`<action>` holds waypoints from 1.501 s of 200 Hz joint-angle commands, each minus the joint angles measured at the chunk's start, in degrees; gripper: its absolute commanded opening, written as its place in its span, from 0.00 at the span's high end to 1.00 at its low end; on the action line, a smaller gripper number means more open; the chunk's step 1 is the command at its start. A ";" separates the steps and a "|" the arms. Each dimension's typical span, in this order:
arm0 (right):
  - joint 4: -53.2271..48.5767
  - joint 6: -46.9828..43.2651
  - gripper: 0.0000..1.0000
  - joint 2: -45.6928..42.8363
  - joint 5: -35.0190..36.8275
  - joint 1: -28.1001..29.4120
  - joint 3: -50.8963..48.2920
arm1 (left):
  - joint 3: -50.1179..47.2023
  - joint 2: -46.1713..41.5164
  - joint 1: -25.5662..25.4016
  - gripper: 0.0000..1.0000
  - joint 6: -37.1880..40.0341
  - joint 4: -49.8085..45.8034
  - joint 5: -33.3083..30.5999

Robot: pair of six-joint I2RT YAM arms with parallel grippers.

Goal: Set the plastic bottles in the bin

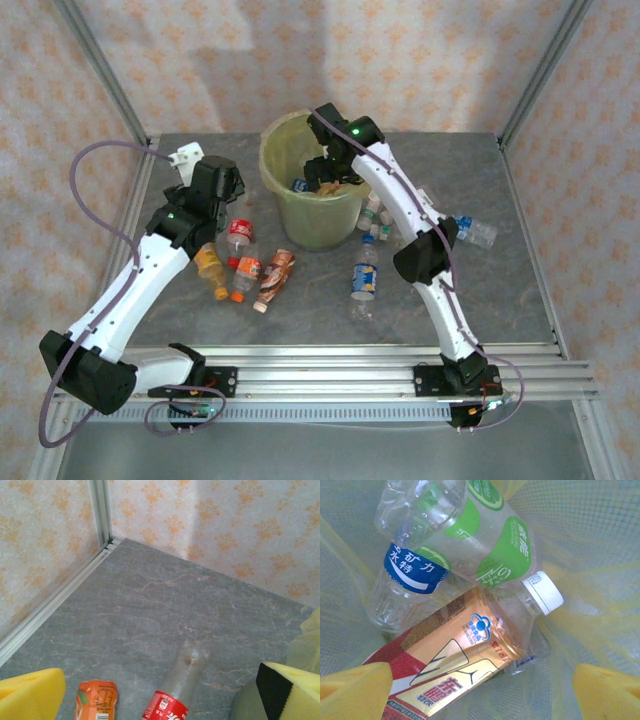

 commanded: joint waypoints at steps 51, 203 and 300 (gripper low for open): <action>2.10 1.40 0.05 -10.75 -0.07 0.04 2.41 | -4.36 -2.32 5.90 0.00 -3.03 -4.14 5.77; 12.05 4.44 0.01 -35.94 9.26 0.04 -17.67 | -19.96 5.23 21.51 0.00 -7.53 2.60 28.48; 17.41 6.15 0.01 -44.08 10.57 0.04 -30.68 | -24.73 14.60 25.43 0.04 -10.86 10.68 33.32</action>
